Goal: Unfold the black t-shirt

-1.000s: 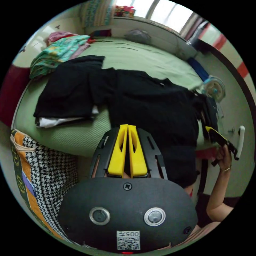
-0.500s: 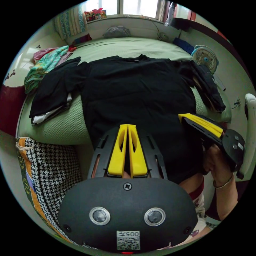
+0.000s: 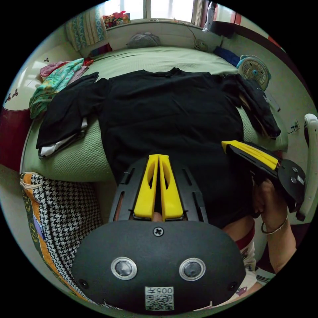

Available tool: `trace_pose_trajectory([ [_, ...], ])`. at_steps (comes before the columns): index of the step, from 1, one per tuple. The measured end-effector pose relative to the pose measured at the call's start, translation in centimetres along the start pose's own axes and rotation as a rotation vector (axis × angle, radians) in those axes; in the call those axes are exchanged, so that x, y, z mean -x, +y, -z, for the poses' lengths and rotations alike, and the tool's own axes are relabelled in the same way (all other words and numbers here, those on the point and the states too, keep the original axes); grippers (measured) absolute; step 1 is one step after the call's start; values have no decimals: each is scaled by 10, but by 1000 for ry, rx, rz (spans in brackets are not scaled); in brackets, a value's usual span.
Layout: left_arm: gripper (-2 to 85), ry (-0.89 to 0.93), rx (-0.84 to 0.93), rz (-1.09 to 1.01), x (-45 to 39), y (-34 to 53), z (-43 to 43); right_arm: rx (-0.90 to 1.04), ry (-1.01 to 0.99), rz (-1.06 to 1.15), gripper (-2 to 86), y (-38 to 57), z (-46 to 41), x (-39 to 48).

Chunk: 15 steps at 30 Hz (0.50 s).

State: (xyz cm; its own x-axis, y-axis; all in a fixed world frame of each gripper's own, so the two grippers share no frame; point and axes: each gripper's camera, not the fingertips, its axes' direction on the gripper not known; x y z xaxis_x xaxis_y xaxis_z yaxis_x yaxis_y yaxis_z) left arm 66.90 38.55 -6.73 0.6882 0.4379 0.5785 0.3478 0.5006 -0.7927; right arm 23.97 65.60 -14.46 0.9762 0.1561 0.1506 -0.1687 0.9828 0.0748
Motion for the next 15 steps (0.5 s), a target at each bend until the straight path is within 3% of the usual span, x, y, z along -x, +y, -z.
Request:
trace_pose_trajectory([
  [15,-6,96,7,42,-11,18,-19,4,35,17,-10,21,-20,33],
])
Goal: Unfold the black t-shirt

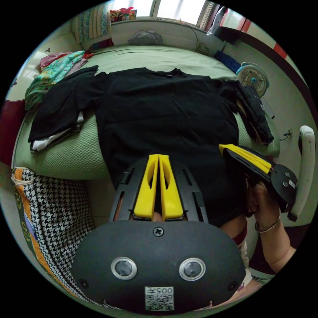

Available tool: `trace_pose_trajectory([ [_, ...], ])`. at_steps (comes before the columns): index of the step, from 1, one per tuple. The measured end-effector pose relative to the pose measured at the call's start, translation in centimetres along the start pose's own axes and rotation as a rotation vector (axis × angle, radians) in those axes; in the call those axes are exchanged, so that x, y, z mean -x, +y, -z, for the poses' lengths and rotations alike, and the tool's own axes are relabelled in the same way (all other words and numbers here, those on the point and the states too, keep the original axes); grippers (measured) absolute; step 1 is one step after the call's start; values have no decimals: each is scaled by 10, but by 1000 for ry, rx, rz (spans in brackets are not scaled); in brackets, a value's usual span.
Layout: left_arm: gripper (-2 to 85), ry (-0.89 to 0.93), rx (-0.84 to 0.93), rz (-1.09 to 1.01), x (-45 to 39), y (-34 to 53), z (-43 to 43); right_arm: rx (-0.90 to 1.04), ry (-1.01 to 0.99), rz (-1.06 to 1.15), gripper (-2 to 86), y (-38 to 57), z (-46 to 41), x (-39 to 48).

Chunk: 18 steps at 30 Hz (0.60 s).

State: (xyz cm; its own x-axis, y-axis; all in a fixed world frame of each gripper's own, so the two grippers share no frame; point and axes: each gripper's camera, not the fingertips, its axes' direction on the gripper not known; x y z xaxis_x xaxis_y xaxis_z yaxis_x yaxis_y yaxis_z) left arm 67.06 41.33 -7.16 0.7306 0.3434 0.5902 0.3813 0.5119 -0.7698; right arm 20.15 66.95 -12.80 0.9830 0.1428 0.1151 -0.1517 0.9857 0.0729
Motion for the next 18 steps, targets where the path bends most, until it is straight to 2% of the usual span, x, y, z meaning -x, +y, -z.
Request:
trace_pose_trajectory([
  [12,-6,-13,-4,-1,-11,12,-12,-7,5,1,-10,15,-11,17],
  [18,-6,73,7,37,-3,13,-20,-2,1,-7,-10,18,-17,21],
])
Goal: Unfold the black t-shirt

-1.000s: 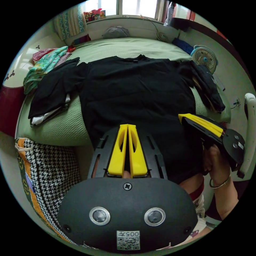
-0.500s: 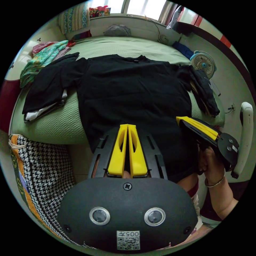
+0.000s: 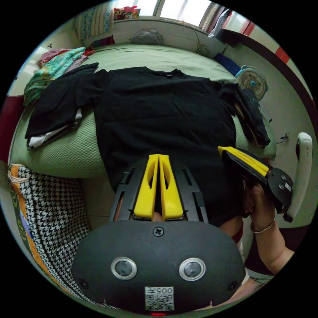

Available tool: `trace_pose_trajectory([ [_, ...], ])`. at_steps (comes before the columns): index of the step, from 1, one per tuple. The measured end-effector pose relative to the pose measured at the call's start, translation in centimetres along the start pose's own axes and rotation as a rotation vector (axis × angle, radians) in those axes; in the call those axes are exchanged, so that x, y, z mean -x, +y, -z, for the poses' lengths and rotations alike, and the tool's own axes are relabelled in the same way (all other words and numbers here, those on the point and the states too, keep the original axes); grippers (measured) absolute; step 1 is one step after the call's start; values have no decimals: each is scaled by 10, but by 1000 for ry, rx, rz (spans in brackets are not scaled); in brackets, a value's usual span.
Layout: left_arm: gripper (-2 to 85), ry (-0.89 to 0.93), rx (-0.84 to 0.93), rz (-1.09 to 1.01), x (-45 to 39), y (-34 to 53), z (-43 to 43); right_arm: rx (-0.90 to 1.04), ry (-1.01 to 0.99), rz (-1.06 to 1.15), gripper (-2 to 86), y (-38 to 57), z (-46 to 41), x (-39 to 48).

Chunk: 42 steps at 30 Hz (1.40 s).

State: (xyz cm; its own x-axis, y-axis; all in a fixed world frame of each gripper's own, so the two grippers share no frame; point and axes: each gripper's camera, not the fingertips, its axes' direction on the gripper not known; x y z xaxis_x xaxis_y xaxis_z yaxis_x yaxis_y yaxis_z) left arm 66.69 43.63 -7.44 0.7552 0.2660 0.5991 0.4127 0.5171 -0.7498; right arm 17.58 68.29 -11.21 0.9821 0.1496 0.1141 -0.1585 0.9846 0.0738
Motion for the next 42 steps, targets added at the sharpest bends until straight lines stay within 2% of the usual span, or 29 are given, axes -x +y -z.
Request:
trace_pose_trajectory([
  [7,-6,-62,2,-36,-9,1,-8,8,70,30,-10,1,-8,14],
  [22,-6,2,7,-13,-3,2,-19,12,50,14,-10,8,-17,13],
  [42,-7,-33,4,-21,1,2,-24,11,64,22,-10,10,-23,19],
])
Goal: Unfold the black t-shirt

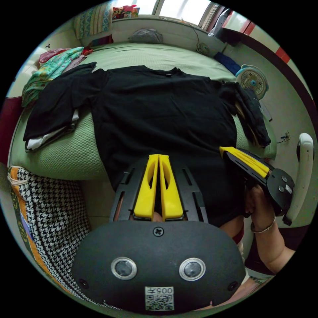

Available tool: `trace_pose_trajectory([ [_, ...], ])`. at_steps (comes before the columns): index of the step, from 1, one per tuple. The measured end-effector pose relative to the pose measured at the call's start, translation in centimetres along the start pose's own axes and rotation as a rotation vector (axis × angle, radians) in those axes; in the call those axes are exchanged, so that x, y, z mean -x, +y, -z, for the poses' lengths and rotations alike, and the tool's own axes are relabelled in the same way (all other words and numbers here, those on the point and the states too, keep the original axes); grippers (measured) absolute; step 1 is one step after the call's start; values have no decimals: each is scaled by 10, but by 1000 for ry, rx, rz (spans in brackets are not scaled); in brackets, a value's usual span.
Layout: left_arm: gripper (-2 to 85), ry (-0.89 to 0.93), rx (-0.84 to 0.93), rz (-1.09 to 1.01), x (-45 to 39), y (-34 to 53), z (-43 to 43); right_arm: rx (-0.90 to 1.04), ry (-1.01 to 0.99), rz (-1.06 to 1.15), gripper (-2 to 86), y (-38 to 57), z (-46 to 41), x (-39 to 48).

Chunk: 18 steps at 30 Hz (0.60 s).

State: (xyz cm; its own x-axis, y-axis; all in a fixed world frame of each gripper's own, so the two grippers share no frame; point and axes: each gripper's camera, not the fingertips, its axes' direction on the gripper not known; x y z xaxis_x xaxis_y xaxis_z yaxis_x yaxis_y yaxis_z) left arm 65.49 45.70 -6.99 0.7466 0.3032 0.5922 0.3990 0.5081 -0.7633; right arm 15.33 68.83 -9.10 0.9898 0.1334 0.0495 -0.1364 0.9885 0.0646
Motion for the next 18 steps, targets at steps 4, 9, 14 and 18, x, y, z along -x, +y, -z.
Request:
trace_pose_trajectory([
  [4,-7,4,-3,2,2,0,0,-2,-1,-2,-10,1,0,0],
  [9,-6,4,-4,3,4,0,0,-3,7,4,-10,1,-1,1],
  [14,-6,-3,-4,0,5,0,0,-3,9,5,-10,1,-1,1],
  [18,-6,0,-5,1,6,-1,0,-3,12,6,-9,1,-1,1],
])
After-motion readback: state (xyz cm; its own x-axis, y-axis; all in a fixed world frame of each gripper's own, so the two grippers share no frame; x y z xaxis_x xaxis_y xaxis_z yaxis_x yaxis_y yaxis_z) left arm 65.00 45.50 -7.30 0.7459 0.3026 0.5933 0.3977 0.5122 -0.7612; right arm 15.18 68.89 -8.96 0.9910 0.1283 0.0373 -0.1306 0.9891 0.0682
